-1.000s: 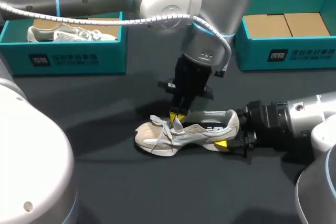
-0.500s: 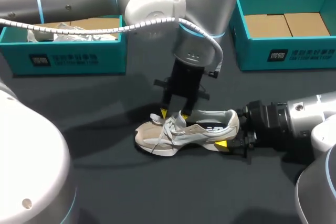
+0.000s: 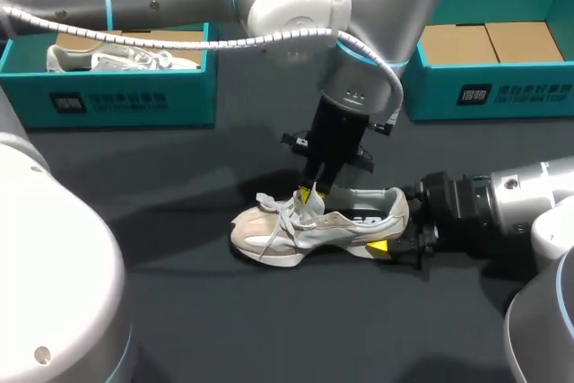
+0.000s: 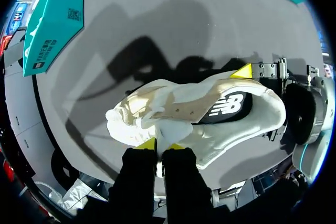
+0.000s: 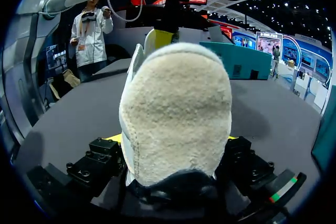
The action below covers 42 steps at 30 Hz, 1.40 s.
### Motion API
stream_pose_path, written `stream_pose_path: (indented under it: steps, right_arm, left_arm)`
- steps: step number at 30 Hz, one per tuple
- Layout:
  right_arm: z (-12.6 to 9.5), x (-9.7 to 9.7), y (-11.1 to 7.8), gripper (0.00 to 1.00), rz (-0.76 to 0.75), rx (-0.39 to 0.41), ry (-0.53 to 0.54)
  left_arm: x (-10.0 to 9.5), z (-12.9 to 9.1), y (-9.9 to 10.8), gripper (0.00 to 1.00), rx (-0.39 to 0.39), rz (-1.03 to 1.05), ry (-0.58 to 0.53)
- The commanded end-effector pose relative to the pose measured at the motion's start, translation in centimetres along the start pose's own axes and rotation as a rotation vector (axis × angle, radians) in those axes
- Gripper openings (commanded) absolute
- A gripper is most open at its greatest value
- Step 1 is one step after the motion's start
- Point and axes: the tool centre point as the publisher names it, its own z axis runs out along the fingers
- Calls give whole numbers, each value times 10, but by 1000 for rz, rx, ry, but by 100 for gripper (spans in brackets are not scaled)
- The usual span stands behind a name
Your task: Take the shoe out of the shoebox, open the shoe tongue, remove and reinsert the insole, then place the shoe into the shoebox
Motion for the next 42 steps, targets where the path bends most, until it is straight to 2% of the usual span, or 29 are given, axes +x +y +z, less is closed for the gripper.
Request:
stream_pose_path:
  steps: [1,6,14,21,29,32,37,42]
  right_arm:
    - [1,0,-1,0,0,4,1]
    - [1,0,-1,0,0,4,1]
    - [1,0,-1,0,0,4,1]
    - [1,0,-1,0,0,4,1]
    - [1,0,-1,0,0,4,1]
    - [1,0,-1,0,0,4,1]
    - [1,0,-1,0,0,4,1]
    - [1,0,-1,0,0,4,1]
  left_arm:
    - [-38,-2,16,0,48,-33,132]
    - [-63,0,23,0,81,-96,241]
    - [-82,16,21,0,87,-160,318]
    - [-84,41,11,0,74,-193,267]
    - [-87,54,7,0,70,-177,189]
    - [-92,58,7,20,74,-165,144]
    - [-105,63,9,42,90,-145,70]
    - [-114,69,6,48,100,-152,28]
